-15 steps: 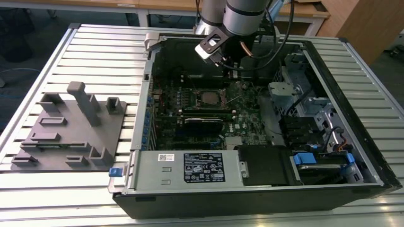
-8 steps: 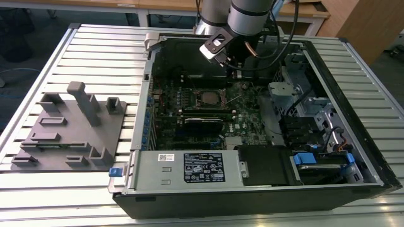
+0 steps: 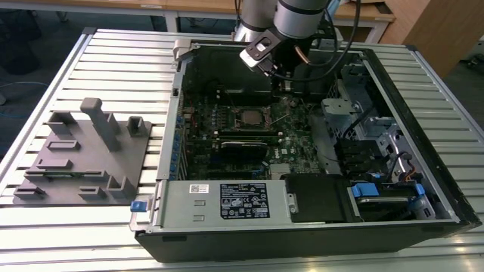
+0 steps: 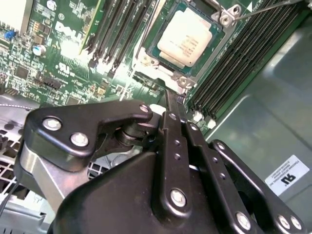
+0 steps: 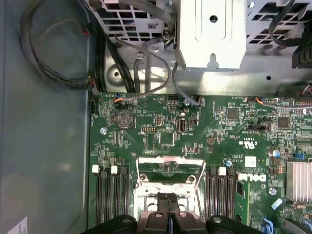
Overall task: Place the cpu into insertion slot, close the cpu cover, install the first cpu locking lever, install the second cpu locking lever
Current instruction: 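Close the cpu cover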
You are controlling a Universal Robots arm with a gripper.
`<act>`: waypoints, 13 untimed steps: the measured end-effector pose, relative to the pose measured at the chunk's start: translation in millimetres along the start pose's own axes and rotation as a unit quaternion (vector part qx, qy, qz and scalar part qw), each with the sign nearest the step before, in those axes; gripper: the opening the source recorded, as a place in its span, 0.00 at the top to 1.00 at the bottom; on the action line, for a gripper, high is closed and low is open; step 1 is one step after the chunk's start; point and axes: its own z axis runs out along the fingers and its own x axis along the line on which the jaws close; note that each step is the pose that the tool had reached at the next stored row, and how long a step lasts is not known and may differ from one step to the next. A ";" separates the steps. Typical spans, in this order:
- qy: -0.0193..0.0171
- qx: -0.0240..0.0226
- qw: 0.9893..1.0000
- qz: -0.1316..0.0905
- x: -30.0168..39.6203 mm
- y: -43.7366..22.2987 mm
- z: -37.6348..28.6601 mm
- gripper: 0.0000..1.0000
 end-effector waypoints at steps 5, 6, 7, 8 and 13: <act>0.000 0.000 1.000 0.000 0.1 8.3 -0.2 0.90; 0.000 0.000 1.000 0.000 0.2 10.7 -0.2 0.90; 0.000 0.000 1.000 0.000 0.2 13.0 -0.3 0.90; 0.000 0.000 1.000 0.000 0.3 15.2 -0.3 0.90; 0.000 0.000 1.000 0.000 0.8 26.7 -0.4 0.90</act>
